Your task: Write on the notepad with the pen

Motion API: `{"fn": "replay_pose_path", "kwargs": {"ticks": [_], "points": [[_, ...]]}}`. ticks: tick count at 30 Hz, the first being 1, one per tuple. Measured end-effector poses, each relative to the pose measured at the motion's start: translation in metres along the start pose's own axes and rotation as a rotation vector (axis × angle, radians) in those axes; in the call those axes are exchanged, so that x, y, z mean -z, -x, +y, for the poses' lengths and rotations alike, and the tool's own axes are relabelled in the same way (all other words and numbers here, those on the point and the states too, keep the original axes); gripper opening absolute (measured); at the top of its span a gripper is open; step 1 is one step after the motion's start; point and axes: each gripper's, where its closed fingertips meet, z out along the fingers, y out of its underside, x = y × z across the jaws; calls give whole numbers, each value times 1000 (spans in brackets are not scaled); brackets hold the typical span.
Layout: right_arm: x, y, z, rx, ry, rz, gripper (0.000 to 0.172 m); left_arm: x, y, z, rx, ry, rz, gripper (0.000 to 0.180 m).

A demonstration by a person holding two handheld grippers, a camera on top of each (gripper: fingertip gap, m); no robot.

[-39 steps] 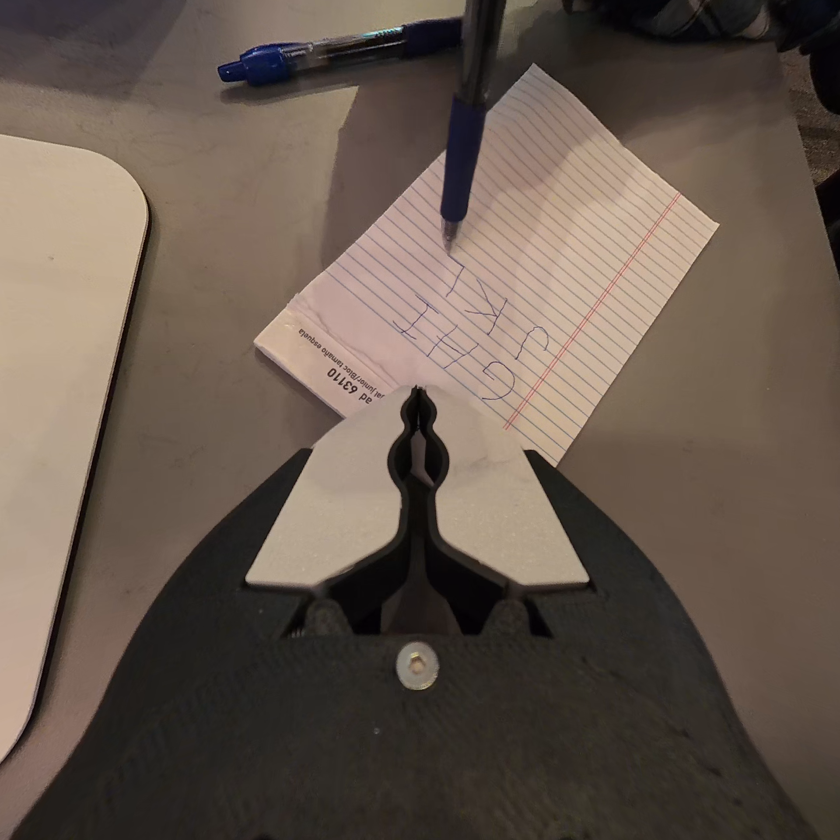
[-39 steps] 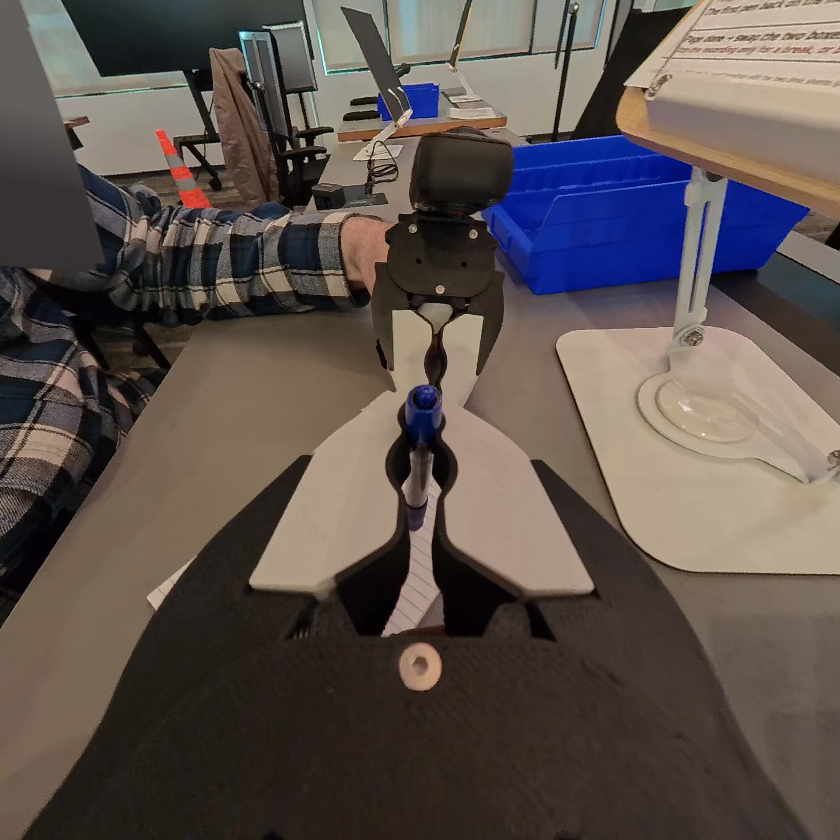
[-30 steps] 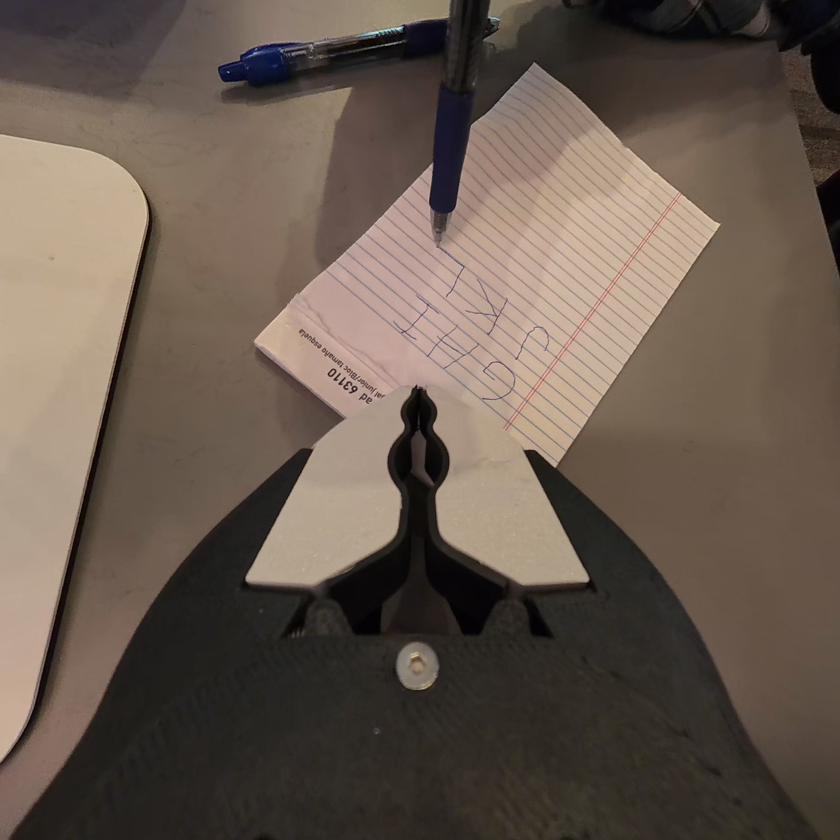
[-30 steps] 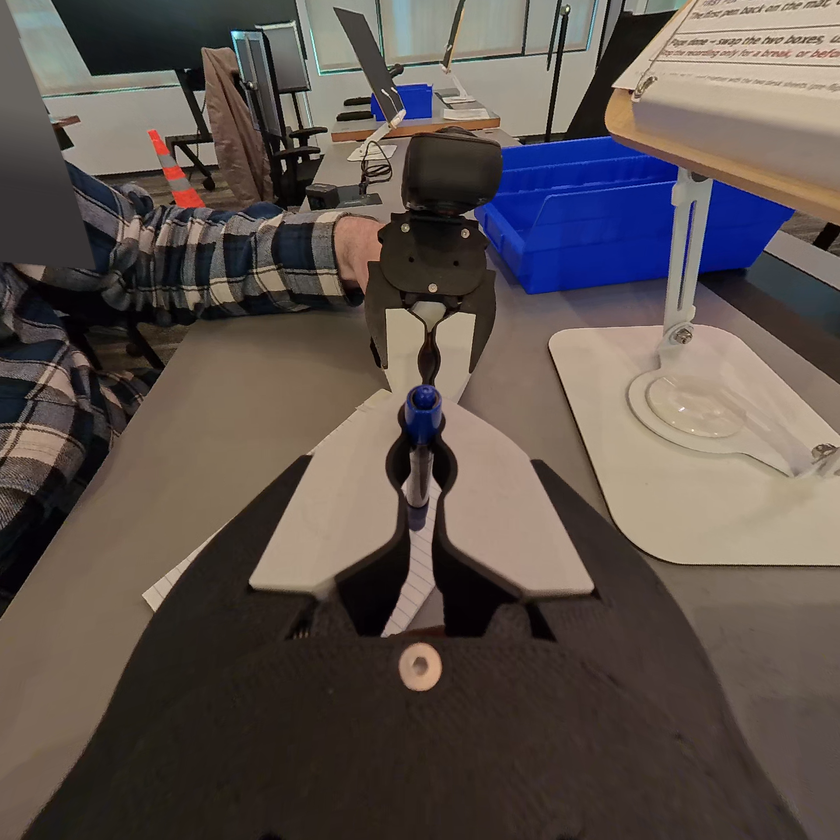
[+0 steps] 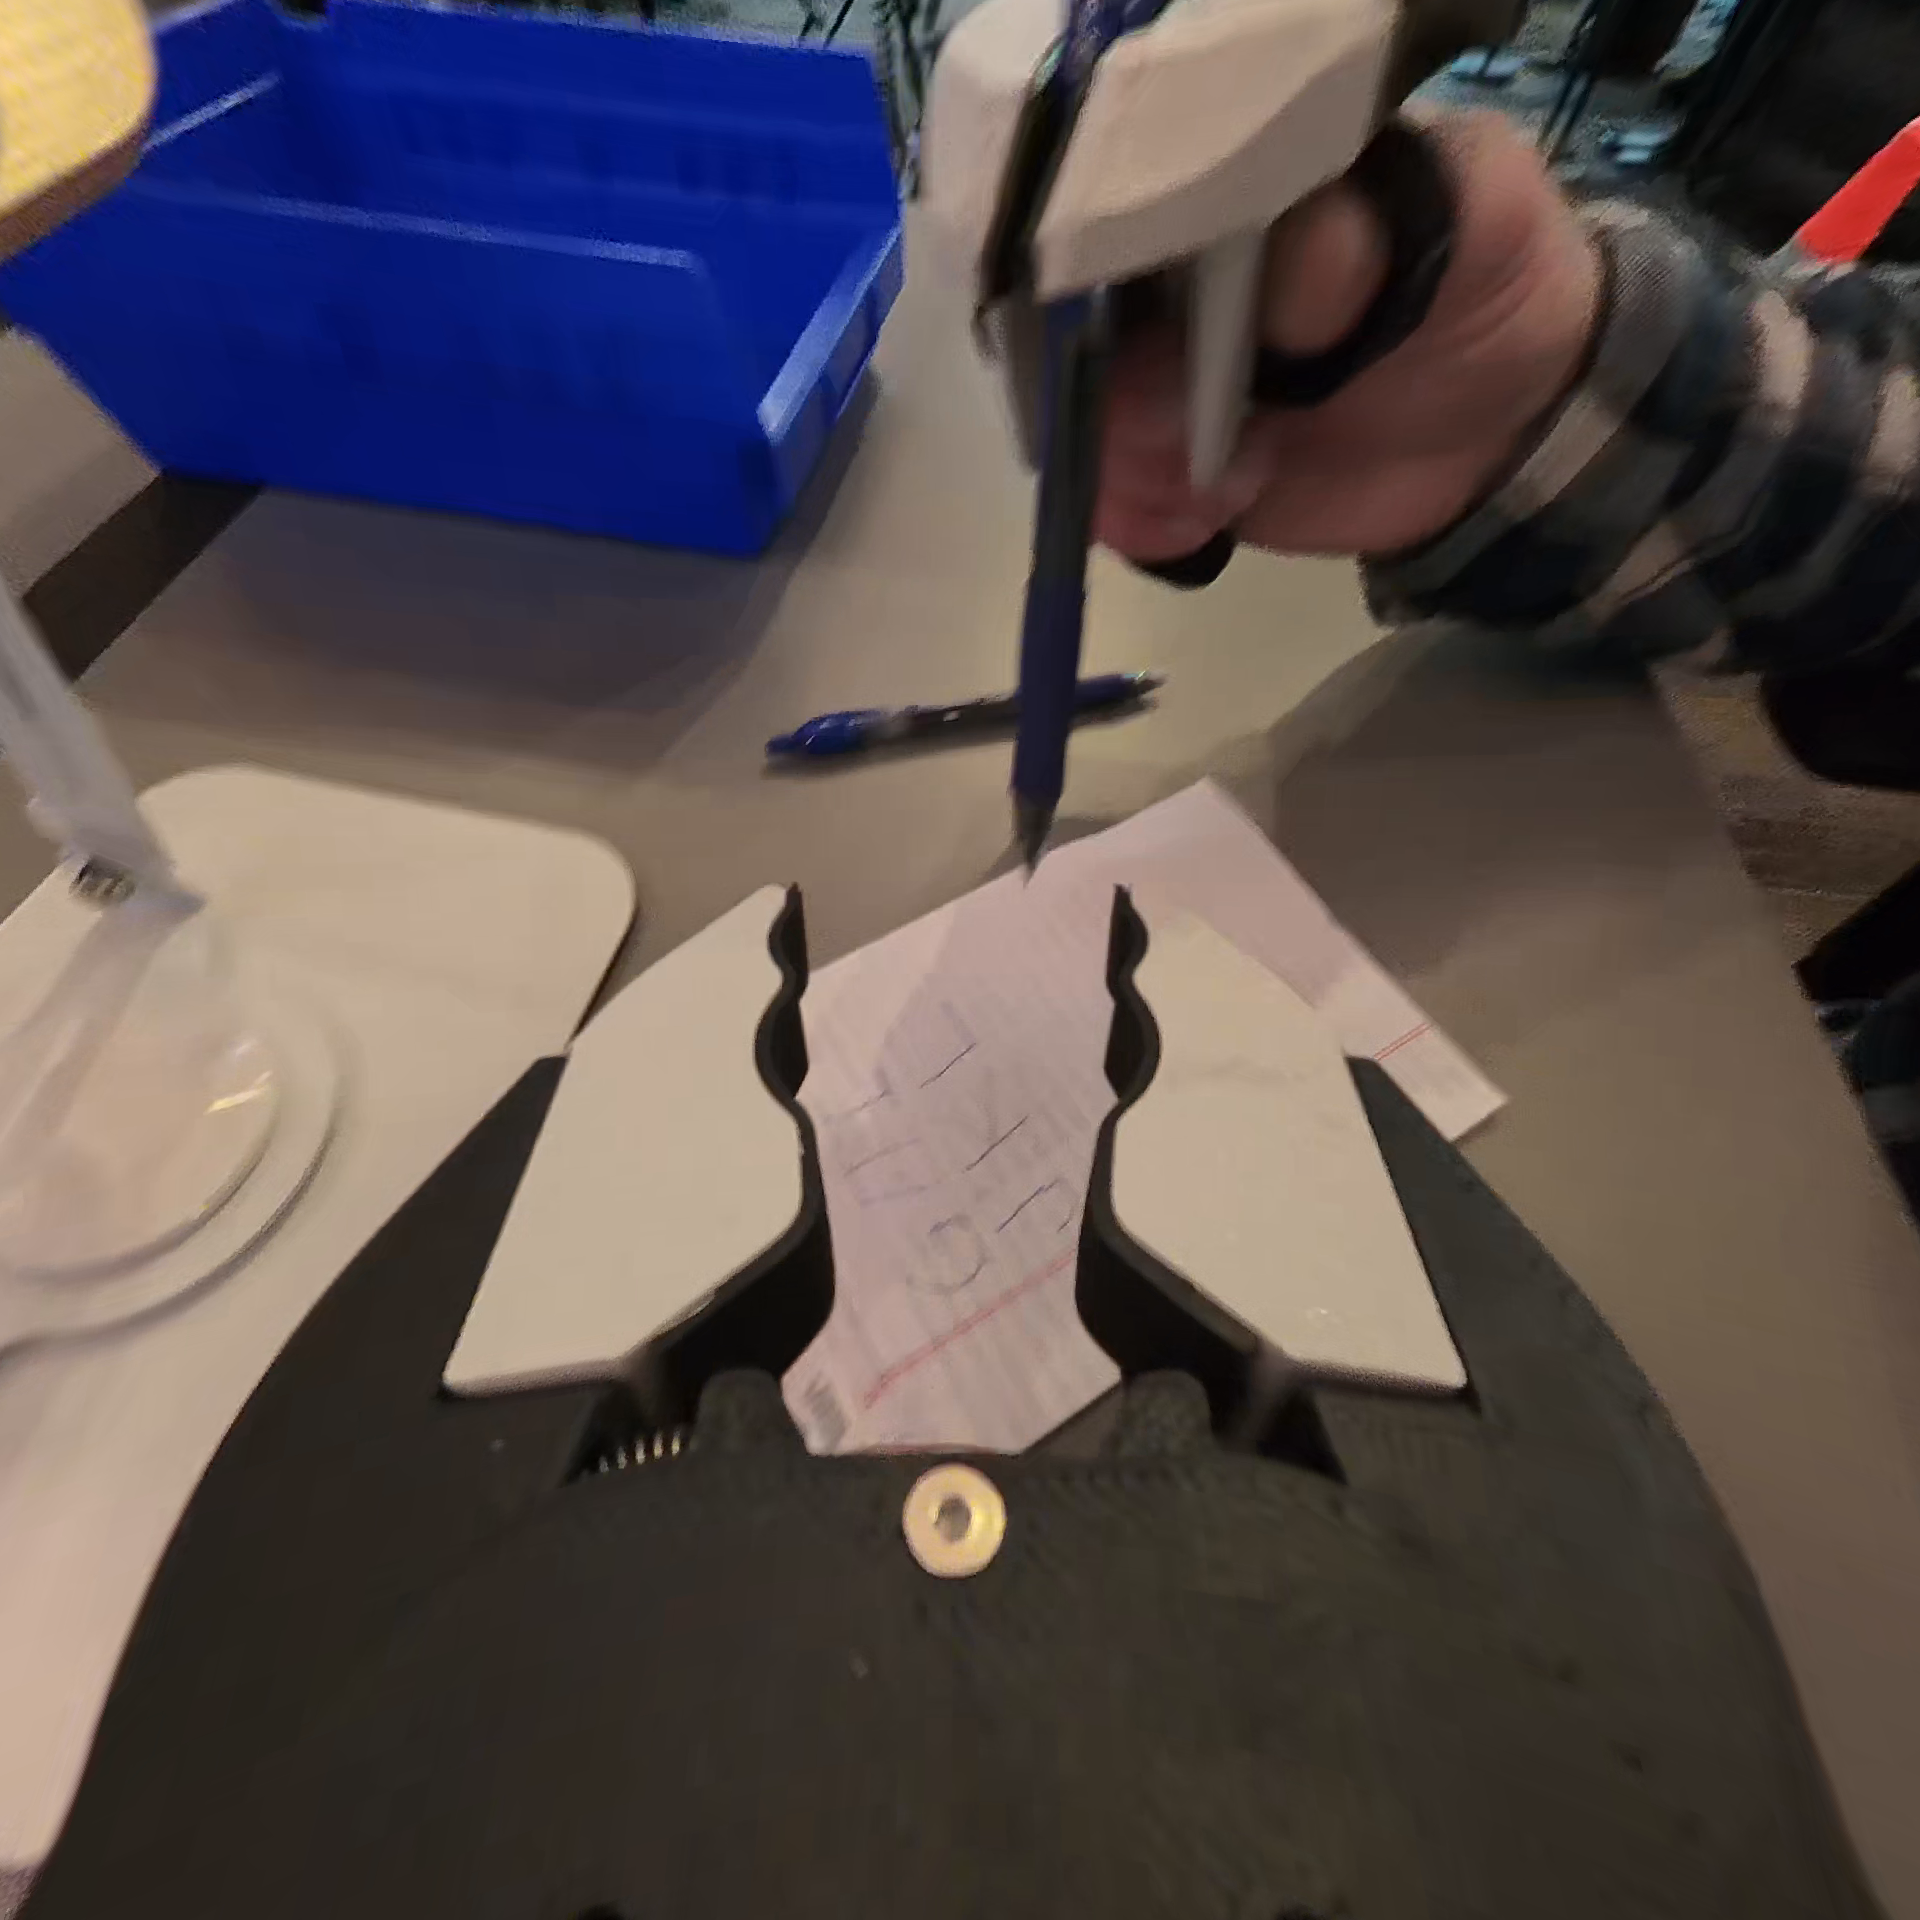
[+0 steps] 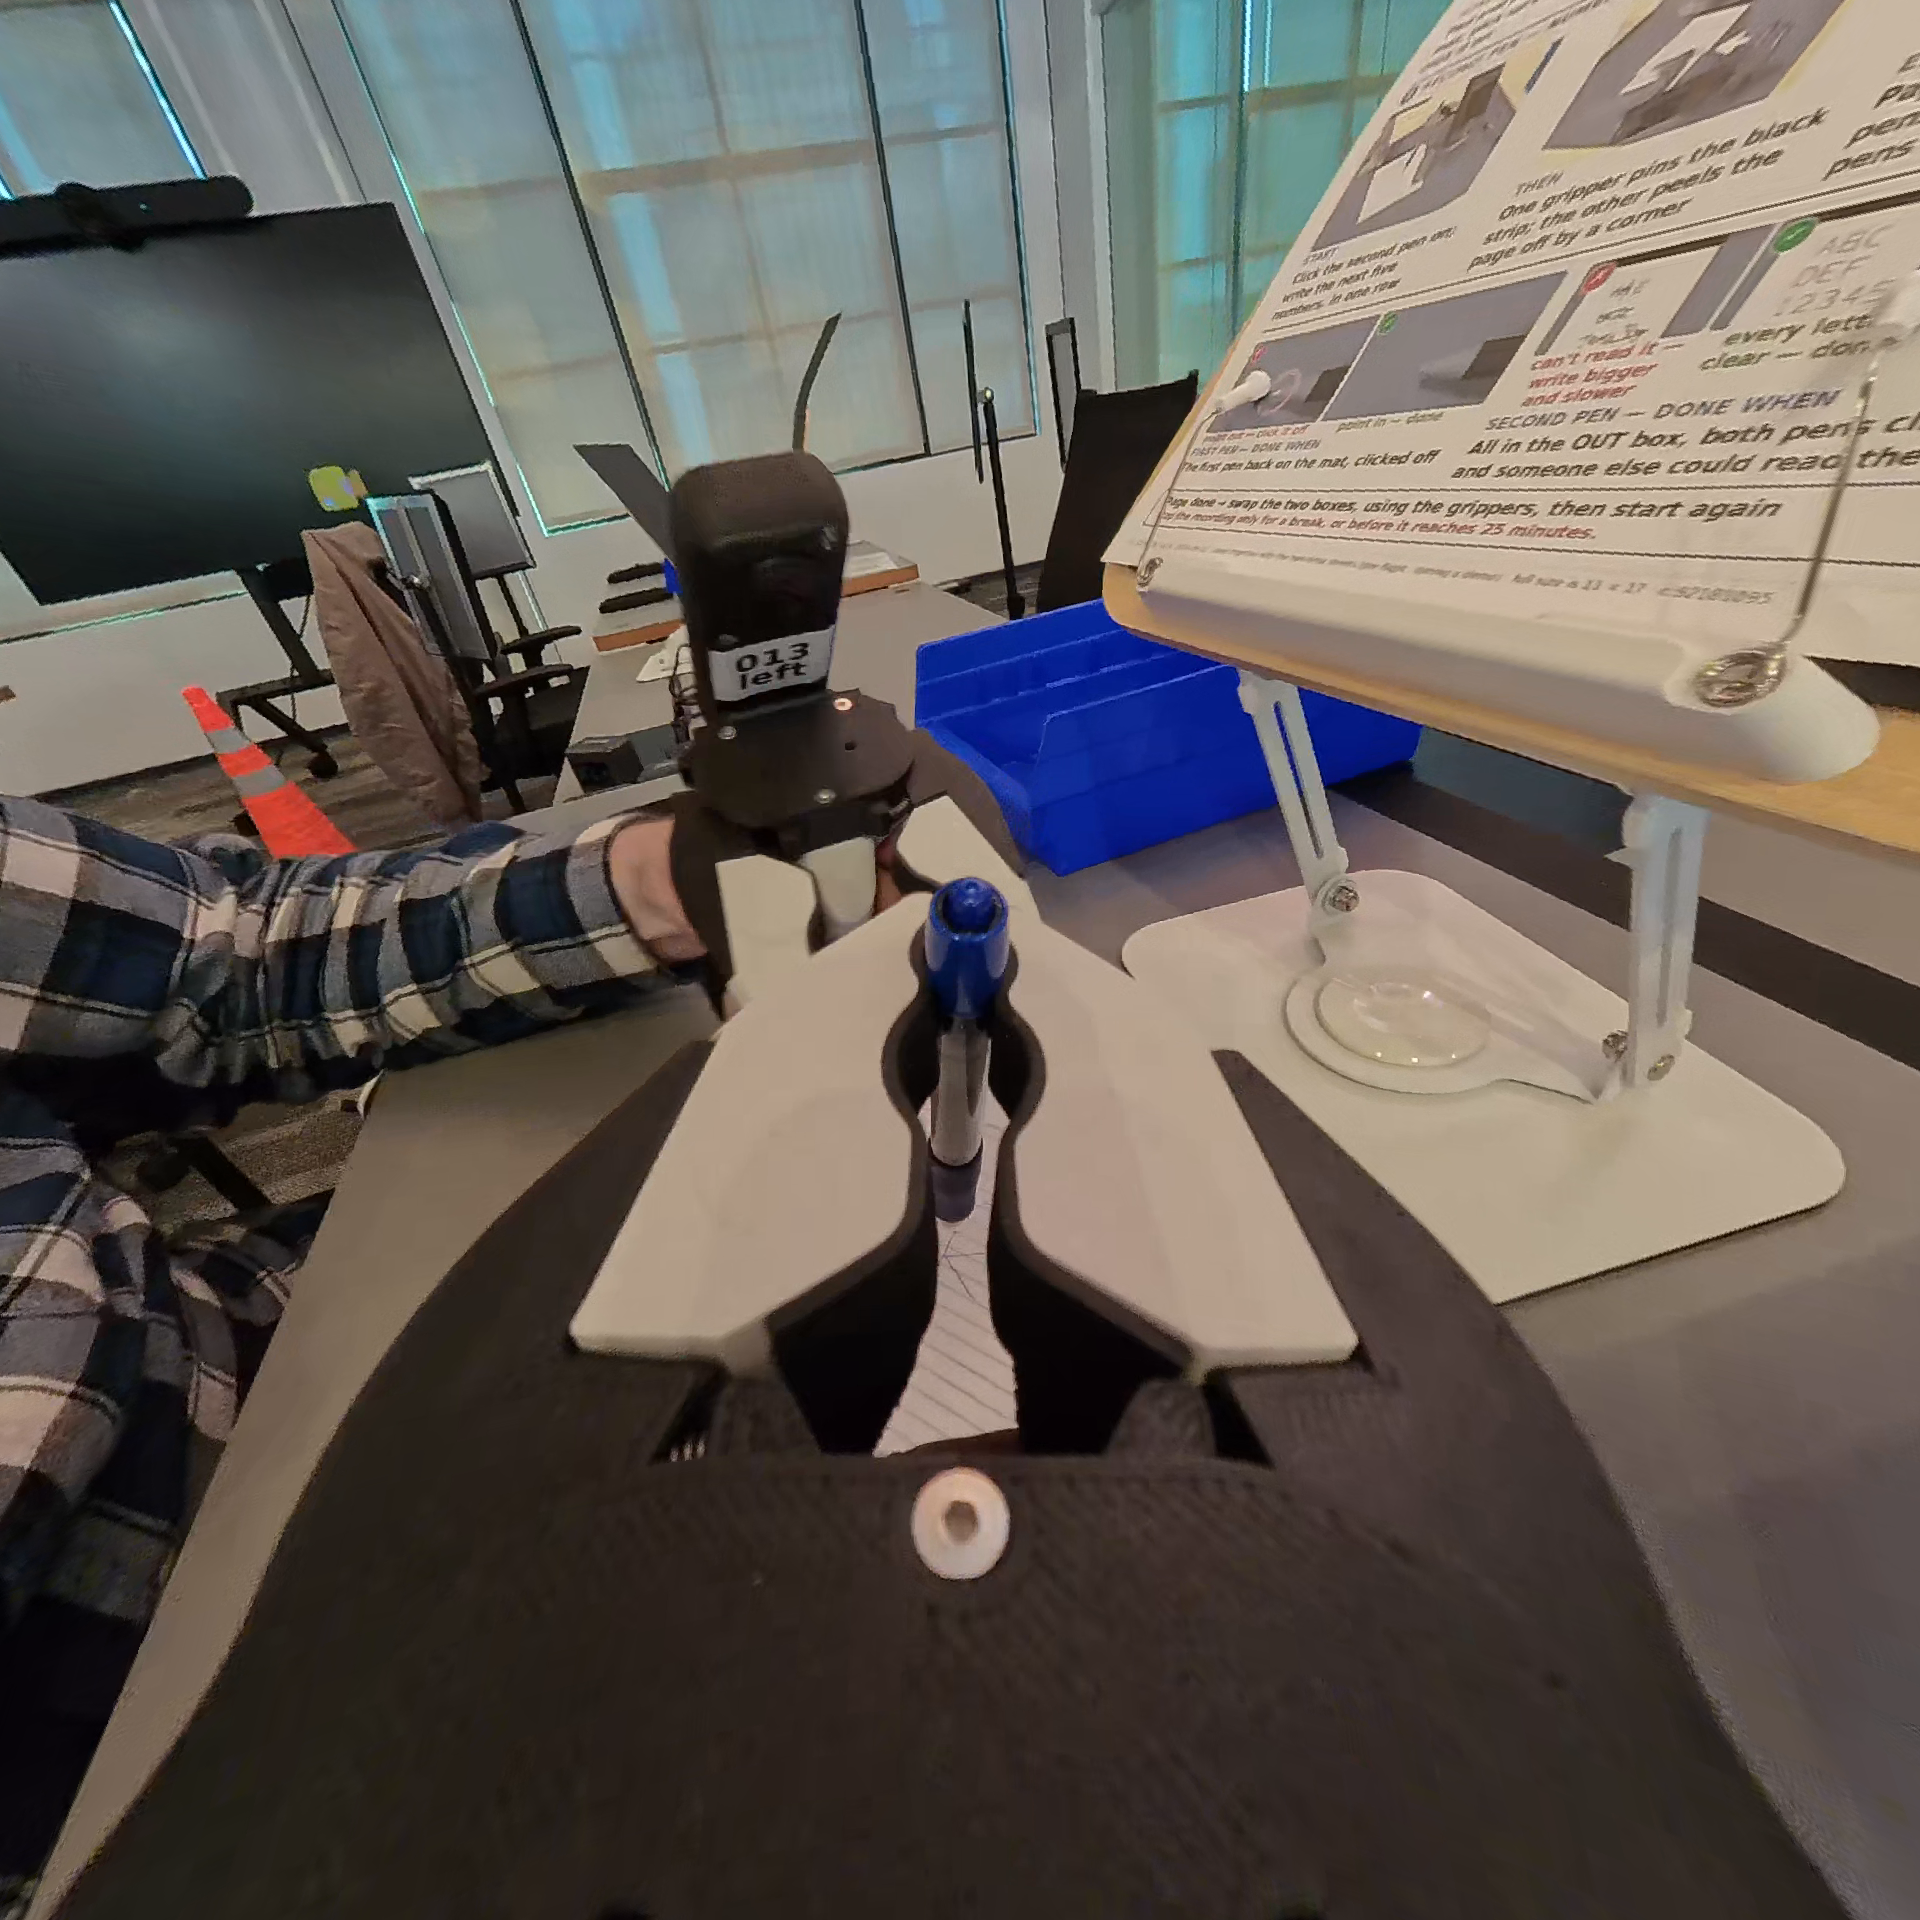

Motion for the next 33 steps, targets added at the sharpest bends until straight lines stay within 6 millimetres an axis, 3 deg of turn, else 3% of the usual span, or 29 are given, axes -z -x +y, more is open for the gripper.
{"fn": "replay_pose_path", "kwargs": {"ticks": [3, 6, 9, 12, 14, 17, 20, 25, 29, 32, 33], "points": [[-8, 10, -1, -12, 6, -2, 4, -13, -20, -11, -29, -10, 23, 55], [-16, 19, 3, -13, 49, -12, 4, -23, -31, -16, -27, -24, 46, 35], [-21, 23, 4, -27, 49, -15, 4, -28, -35, -17, 11, -50, 66, 11], [-22, 22, 0, -15, 27, 0, 9, -28, -35, -20, 53, -82, 86, 11], [-18, 19, -9, 39, 14, 36, 44, -27, -37, -25, 120, -117, 129, 11], [-11, 23, -25, 295, 68, 124, 88, -23, -41, -34, 216, -185, 211, 11], [-11, 37, -28, 570, 174, 156, 102, -22, -47, -38, 254, -202, 276, 11], [-14, 40, -3, 750, 400, 157, 93, -28, -55, -37, 253, -180, 307, 11], [-11, 34, 4, 804, 464, 188, 92, -29, -55, -33, 238, -163, 288, 11], [-9, 42, 6, 790, 474, 131, 85, -30, -57, -35, 202, -156, 271, 11], [-5, 50, 21, 763, 546, 38, 21, -28, -56, -42, 200, -199, 264, 11]]}}
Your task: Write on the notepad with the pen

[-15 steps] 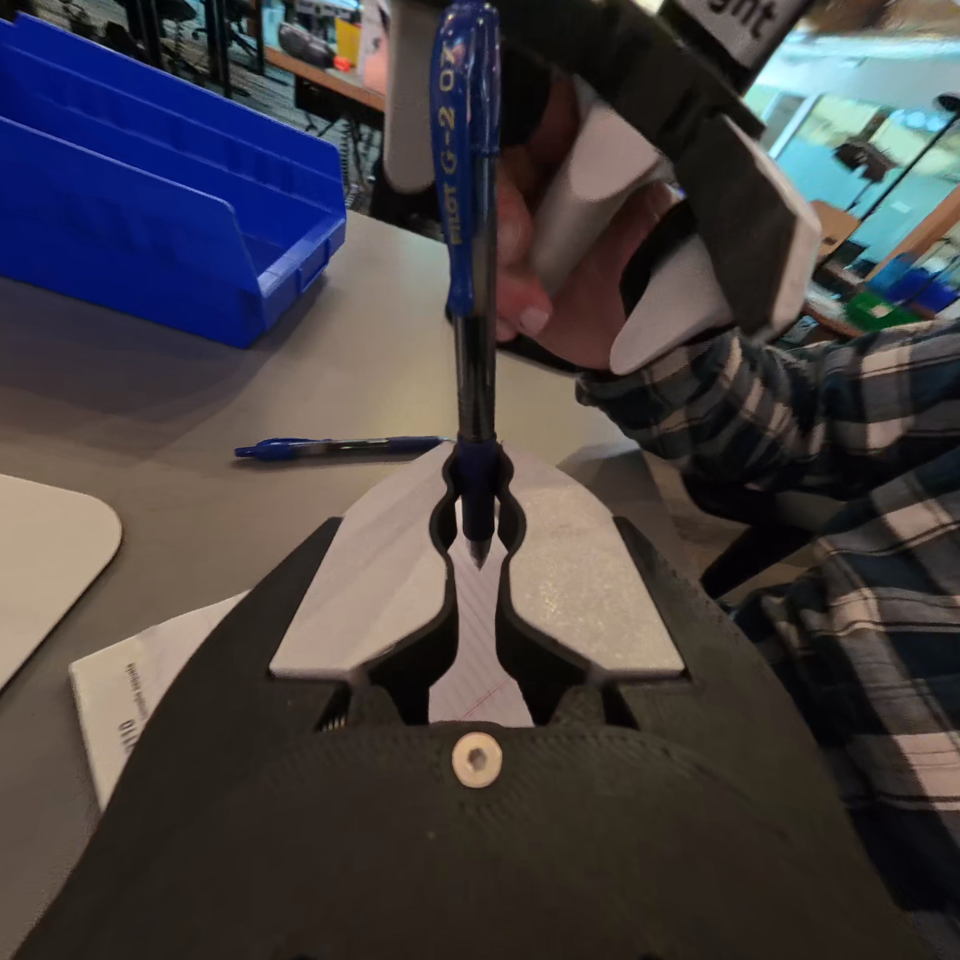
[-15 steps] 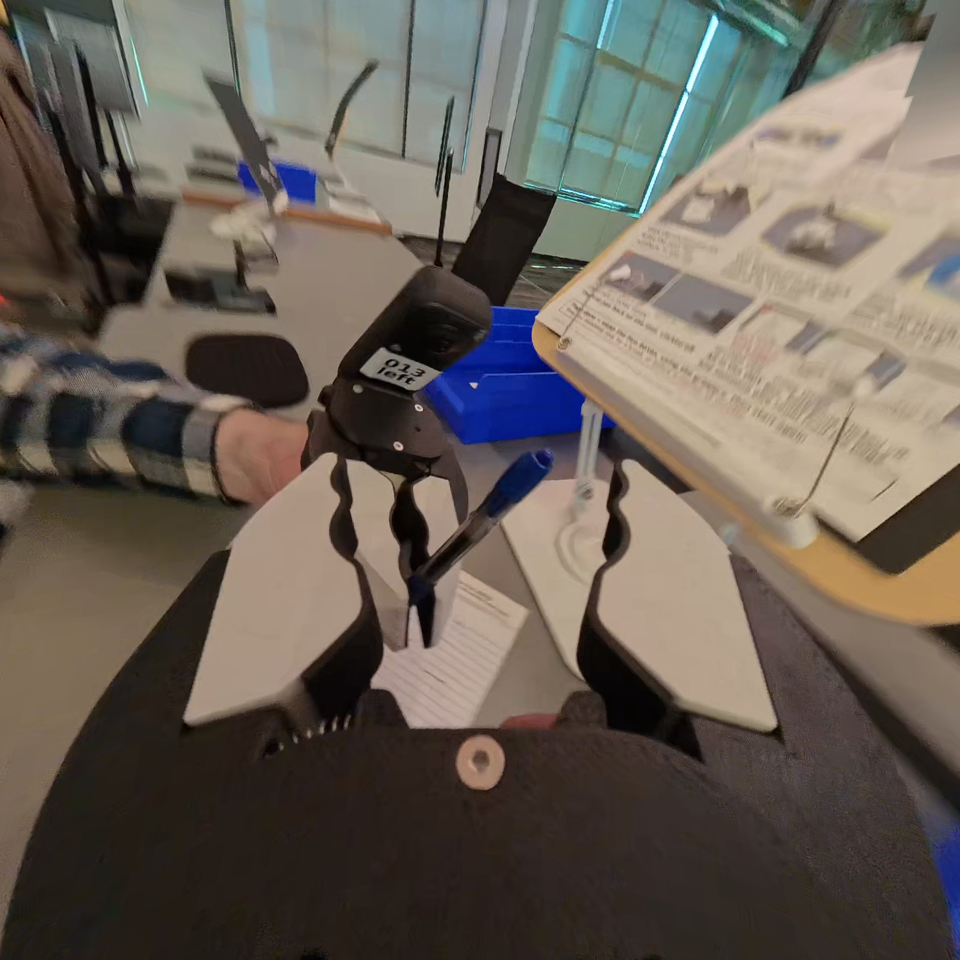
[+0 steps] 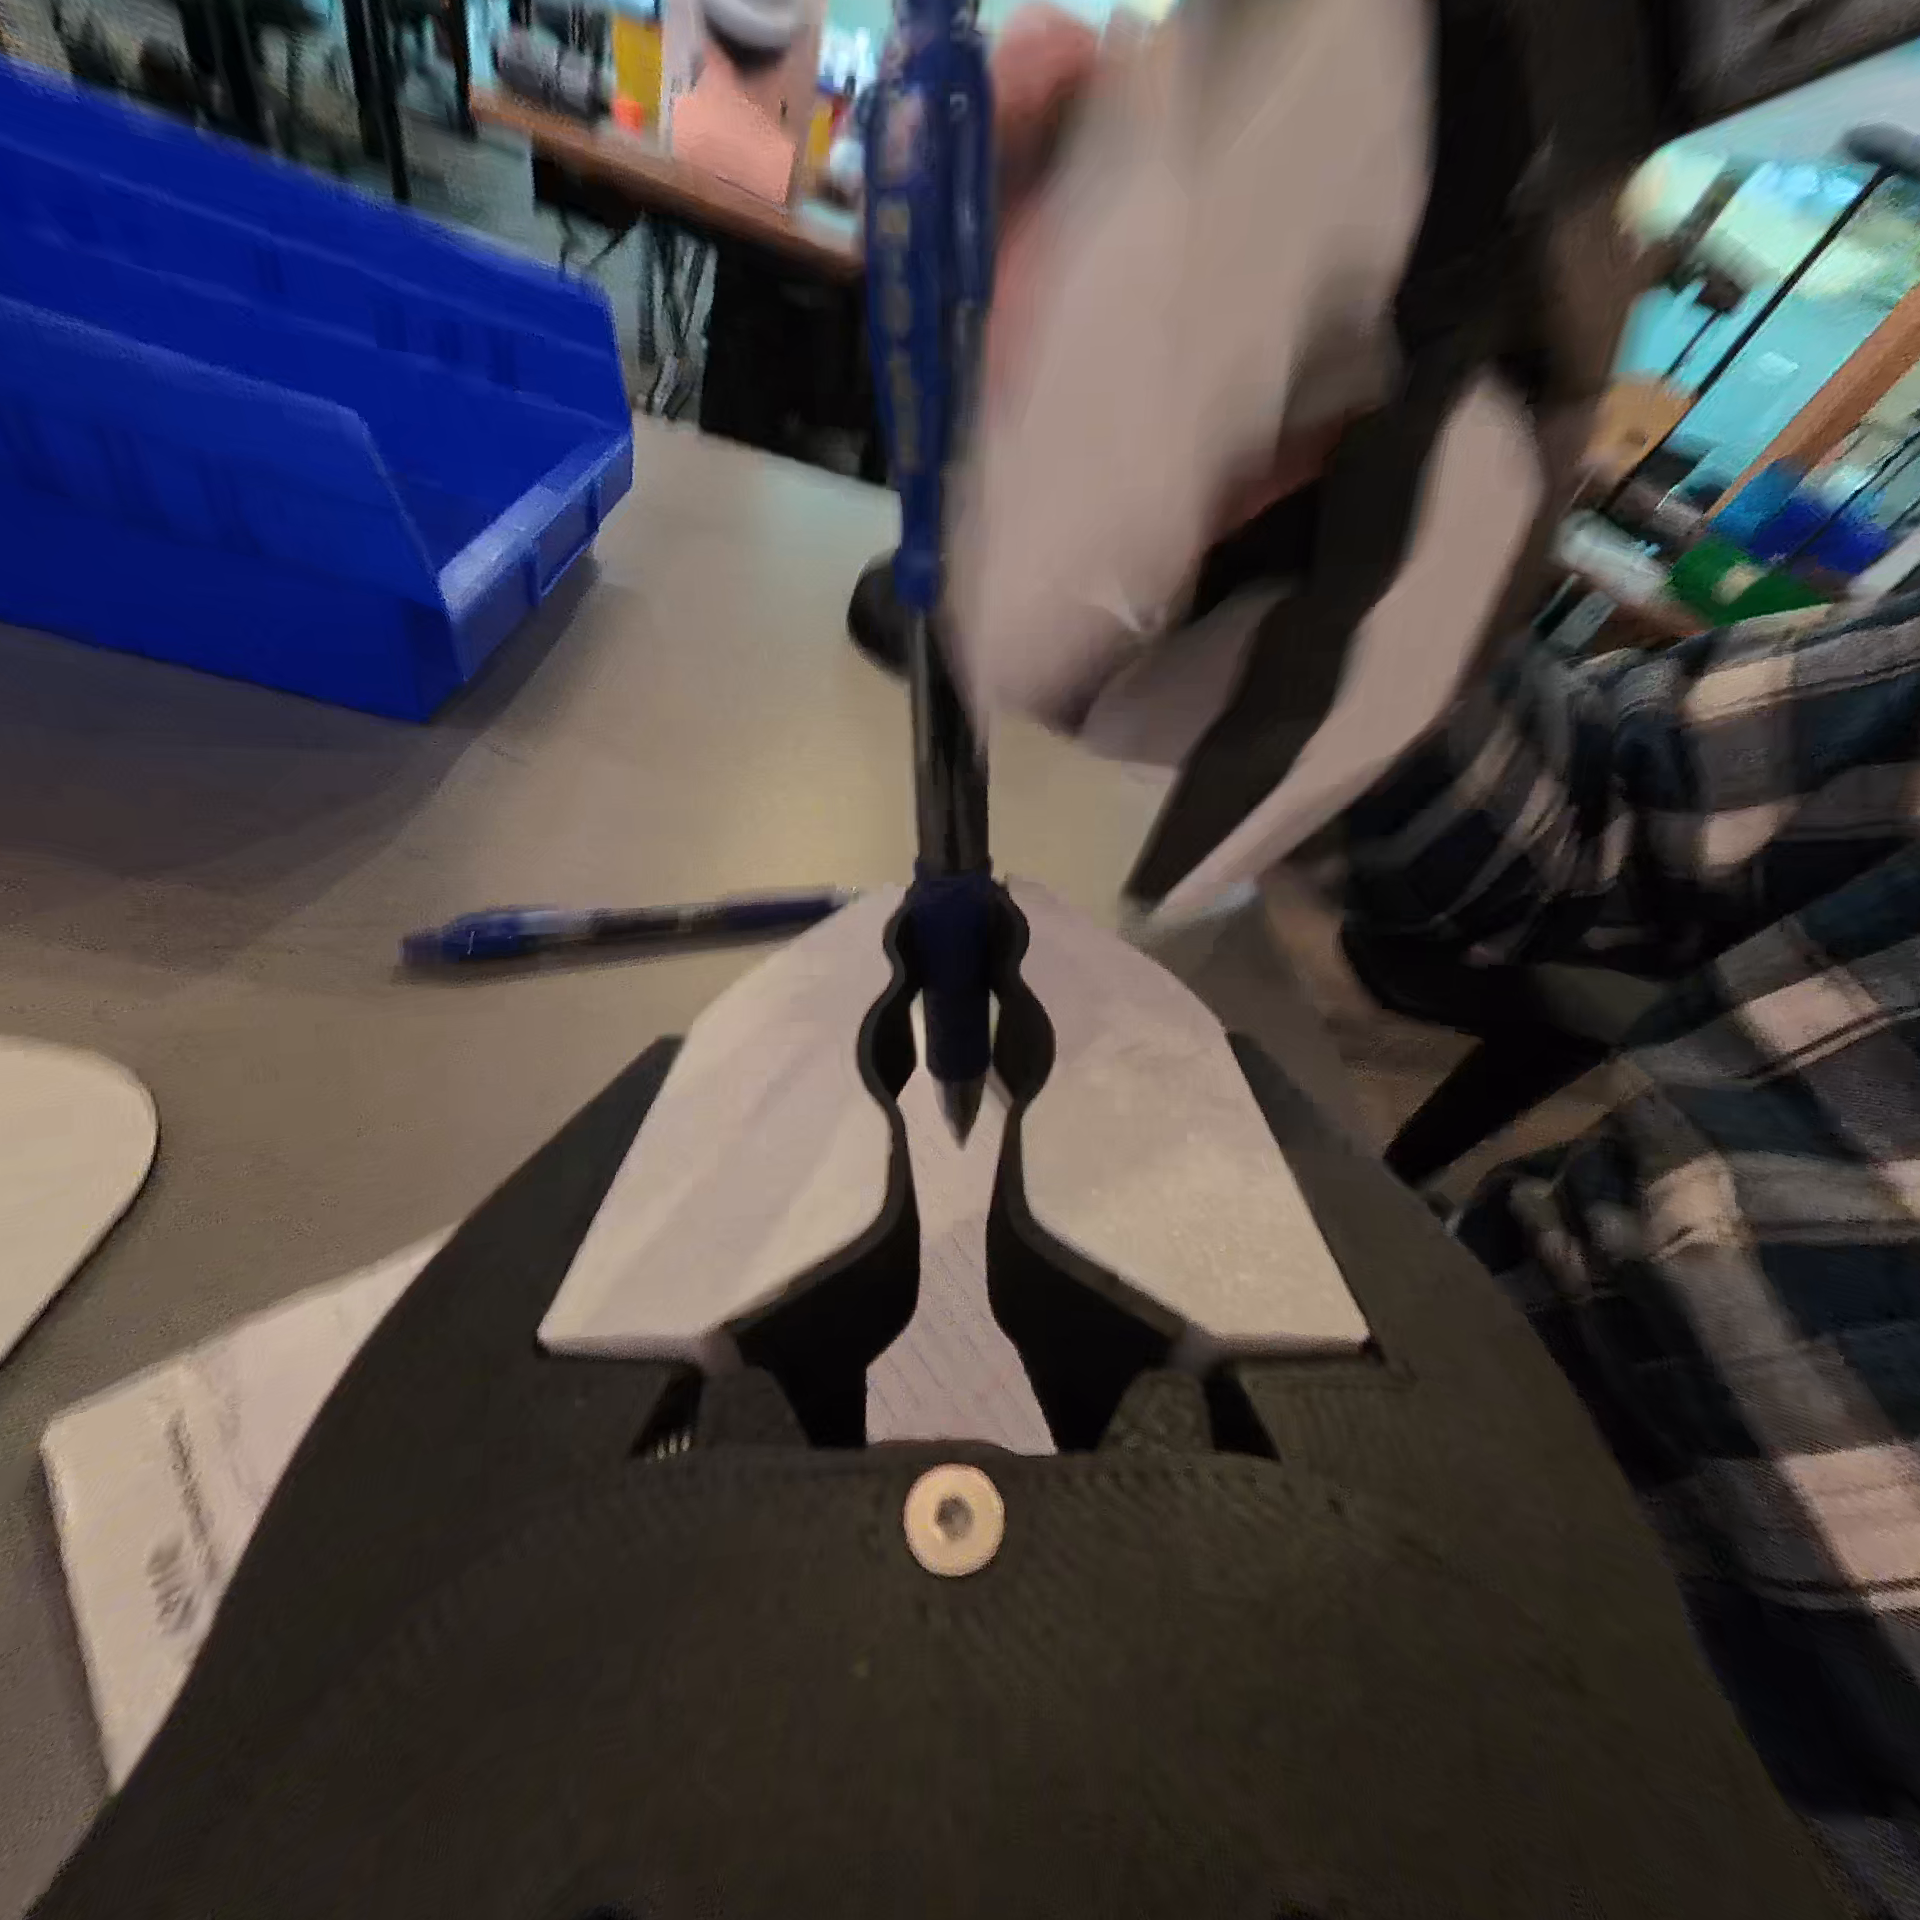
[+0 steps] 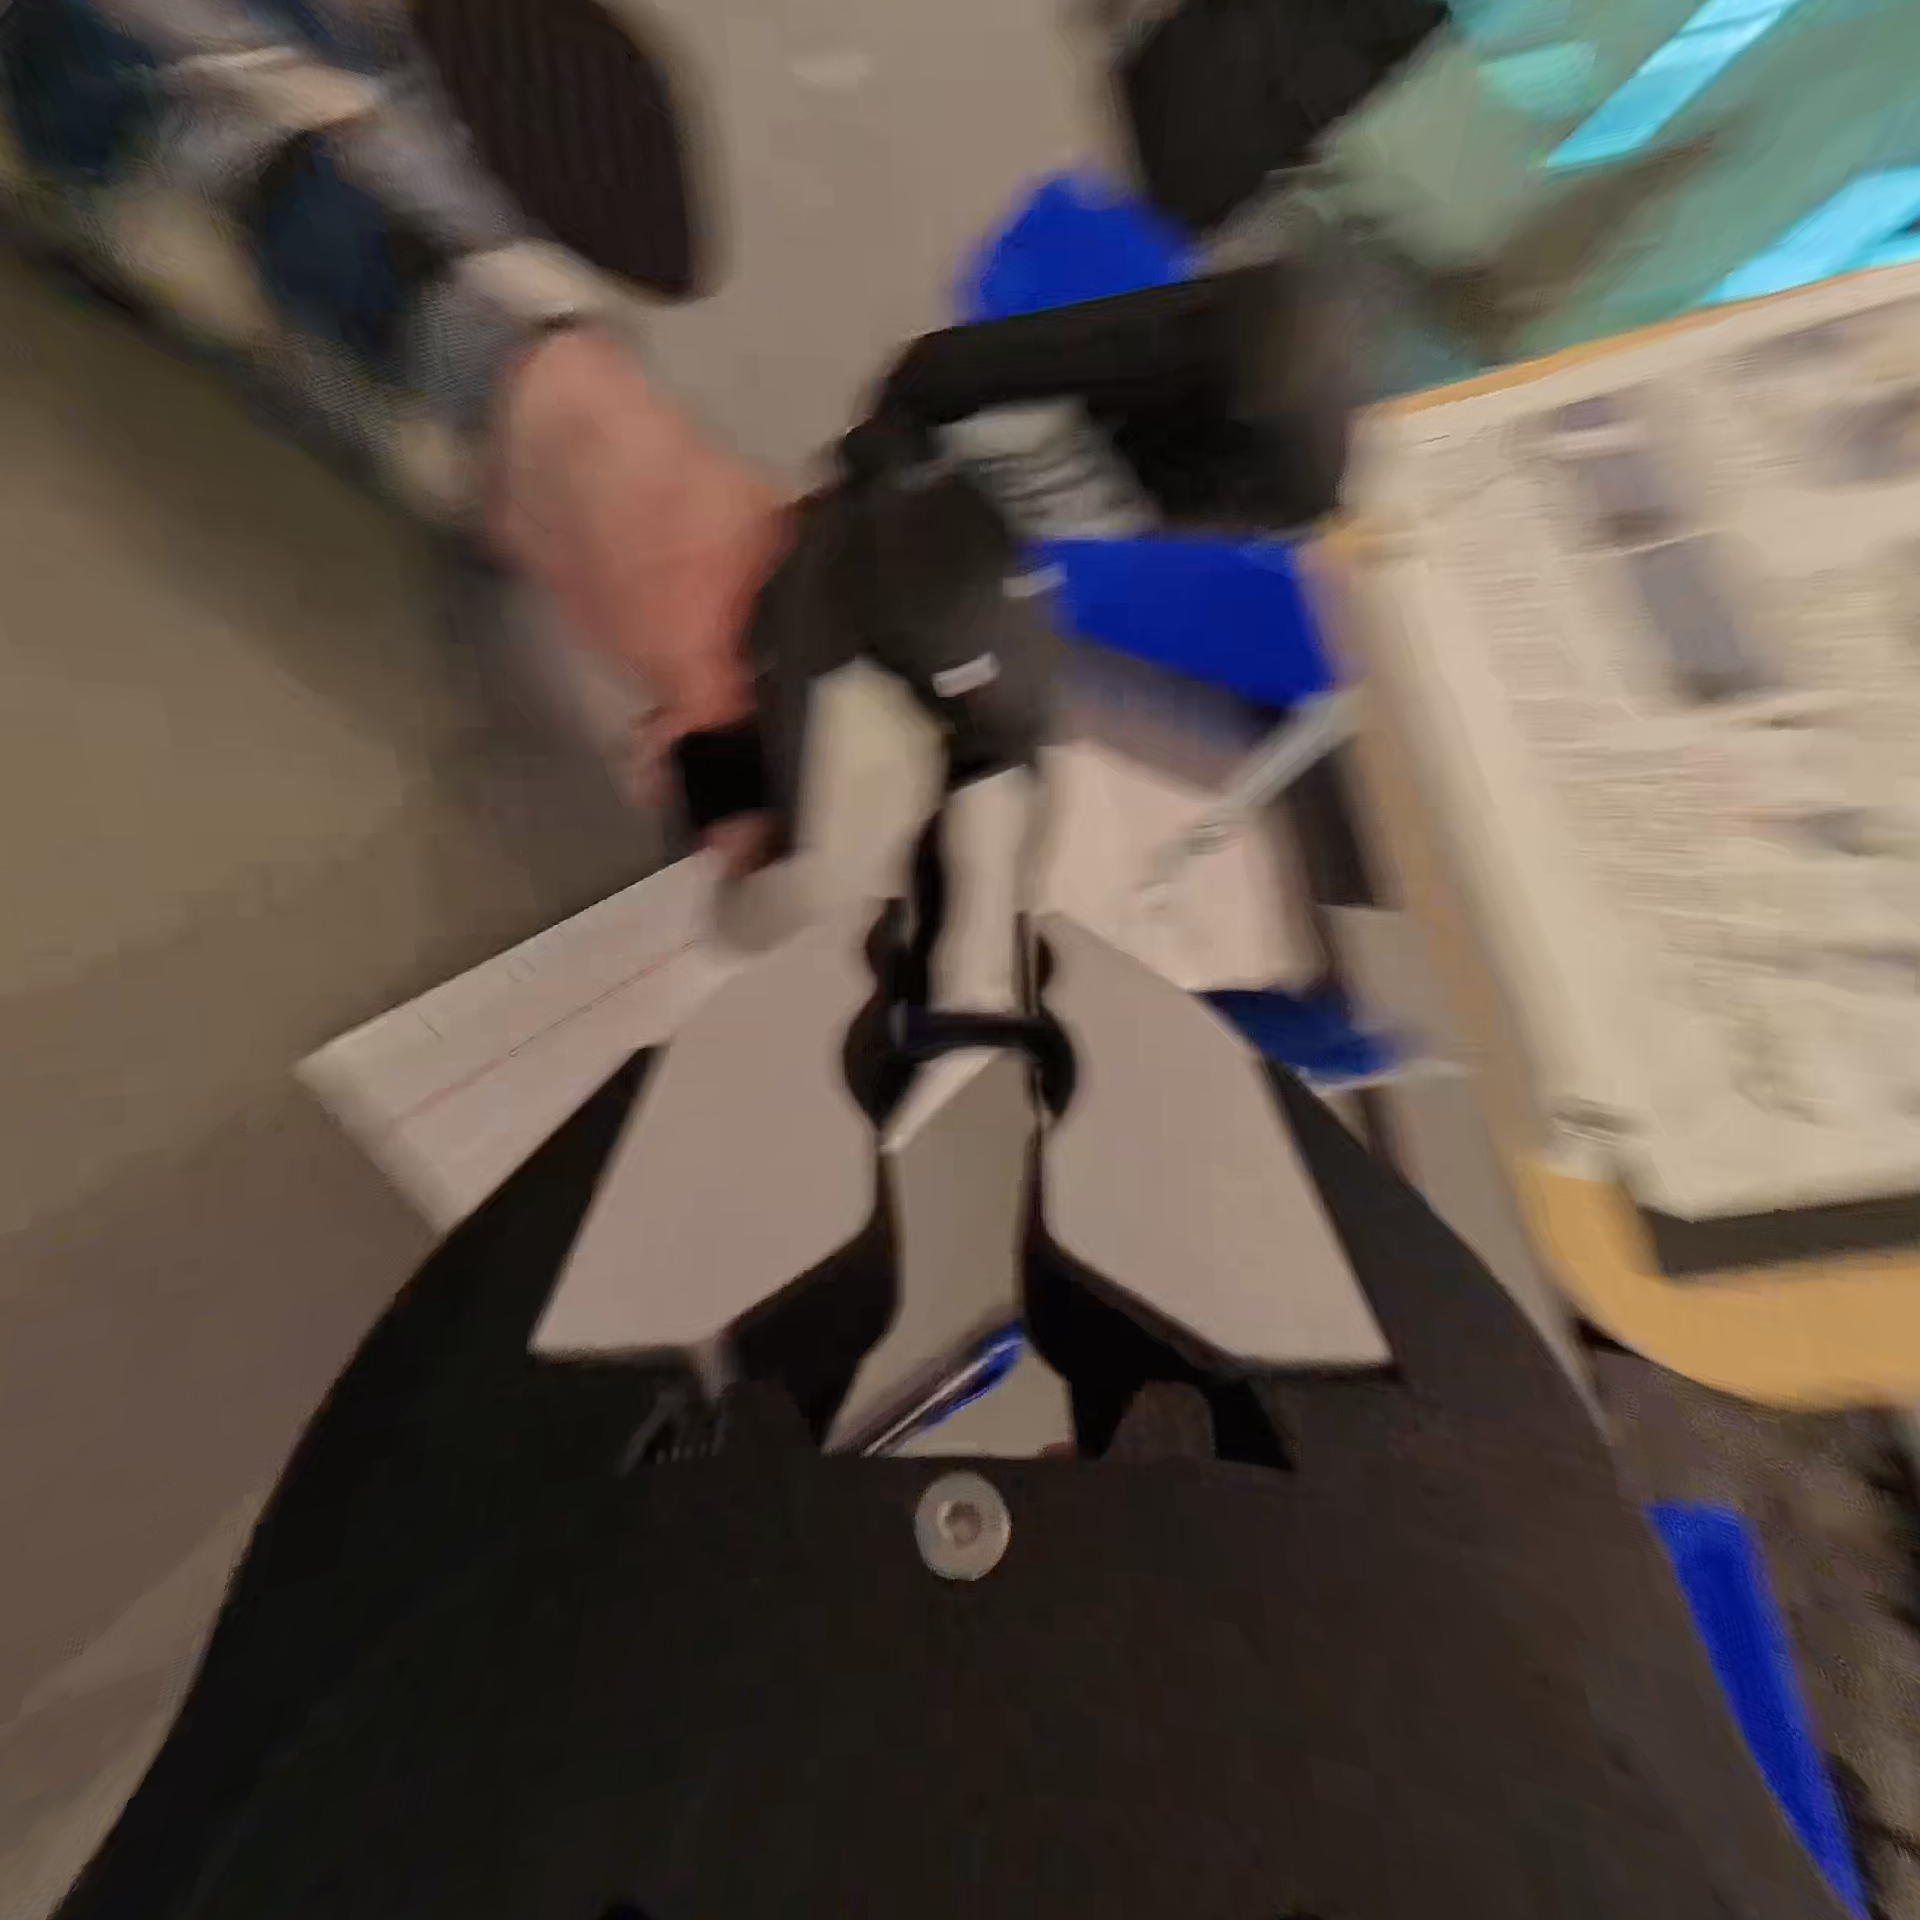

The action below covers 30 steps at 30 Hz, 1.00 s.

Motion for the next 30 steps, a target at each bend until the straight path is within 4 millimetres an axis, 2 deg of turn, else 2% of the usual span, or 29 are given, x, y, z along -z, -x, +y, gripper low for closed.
{"fn": "replay_pose_path", "kwargs": {"ticks": [1, 3, 4, 5, 6, 8, 11, 13, 21, 25, 26, 27, 29, 30], "points": [[-4, 4, 4, -13, 7, -9, 0, 4, 0, -9, 6, -33, -7, 11], [-1, 3, -2, 7, -42, 24, 1, 7, 2, -9, -58, 0, -46, 11], [3, -6, -7, -14, -61, 74, 20, 6, 3, -6, -37, 12, -31, 11], [9, -20, -14, -51, -96, 141, 56, 3, 7, 0, -21, 26, -43, 11], [15, -31, -21, -79, -130, 192, 81, 1, 9, 4, -5, 35, -35, 11], [25, -45, -23, -50, -138, 269, 92, -1, 5, 5, -6, 33, -12, 11], [19, -40, 0, -17, -9, 238, 89, 0, 1, 1, -16, 31, 4, 11], [16, -32, 2, -1, -12, 202, 80, 0, 2, 3, 2, 35, 14, 11], [9, -33, 20, 181, 158, 263, 81, -1, 2, 8, 20, 63, 22, 10], [0, -19, 31, 242, 264, 182, 77, -14, 3, 31, 12, 161, 10, 10], [4, -26, 27, 208, 244, 218, 72, -15, 3, 28, 28, 139, 18, 10], [10, -37, 18, 141, 182, 266, 74, -14, 4, 23, 18, 127, 9, 10], [23, -46, 3, -73, 18, 242, 82, -3, 11, 9, -17, 78, -33, 10], [26, -50, 1, -172, -33, 226, 73, 3, 15, 1, -14, 41, -49, 10]]}}
